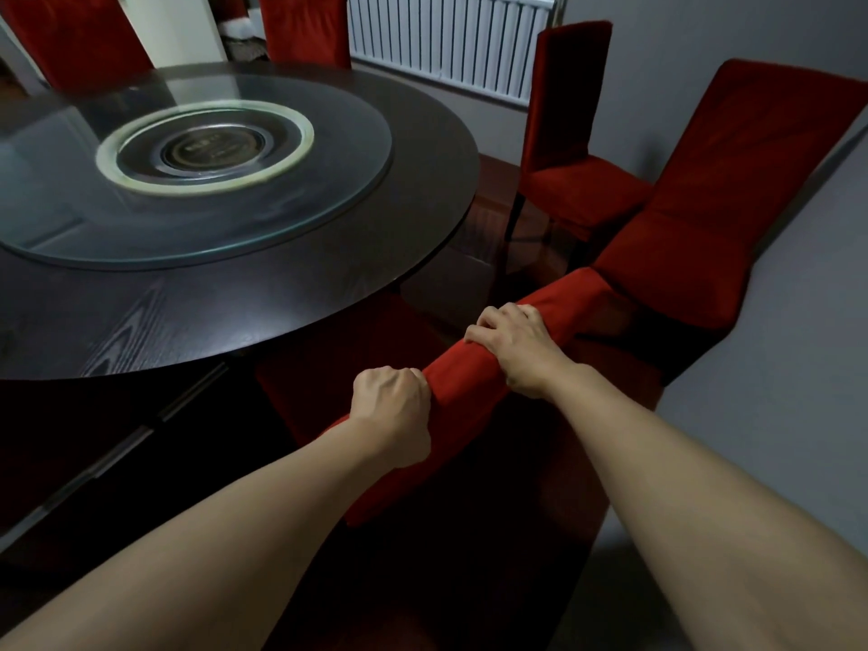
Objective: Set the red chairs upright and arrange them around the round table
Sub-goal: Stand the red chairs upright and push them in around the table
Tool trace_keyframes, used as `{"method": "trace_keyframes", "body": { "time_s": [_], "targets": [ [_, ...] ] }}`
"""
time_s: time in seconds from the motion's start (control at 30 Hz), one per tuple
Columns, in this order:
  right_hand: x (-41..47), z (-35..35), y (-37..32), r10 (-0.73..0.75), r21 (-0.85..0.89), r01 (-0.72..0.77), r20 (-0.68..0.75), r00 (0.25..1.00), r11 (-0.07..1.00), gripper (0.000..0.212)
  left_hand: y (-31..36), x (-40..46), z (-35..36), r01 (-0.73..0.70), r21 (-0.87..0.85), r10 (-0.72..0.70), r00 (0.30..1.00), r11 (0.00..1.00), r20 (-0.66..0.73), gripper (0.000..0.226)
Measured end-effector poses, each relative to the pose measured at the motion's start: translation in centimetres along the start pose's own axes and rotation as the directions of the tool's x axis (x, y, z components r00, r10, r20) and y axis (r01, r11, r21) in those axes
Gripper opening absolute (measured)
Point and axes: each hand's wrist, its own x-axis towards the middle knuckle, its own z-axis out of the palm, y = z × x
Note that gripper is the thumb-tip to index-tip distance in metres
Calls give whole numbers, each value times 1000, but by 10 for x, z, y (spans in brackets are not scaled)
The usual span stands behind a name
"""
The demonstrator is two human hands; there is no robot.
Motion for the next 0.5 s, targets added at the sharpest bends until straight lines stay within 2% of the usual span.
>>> {"method": "trace_keyframes", "body": {
  "time_s": [0.27,0.5],
  "targets": [
    [11,-1,23,-36,-15,36,24,999,999,63,13,17,-2,44,-24,-43,999,999,14,29],
    [6,8,28,-30,-42,28,-45,999,999,57,21,19,0,71,-55,-70,997,996,19,34]
  ]
}}
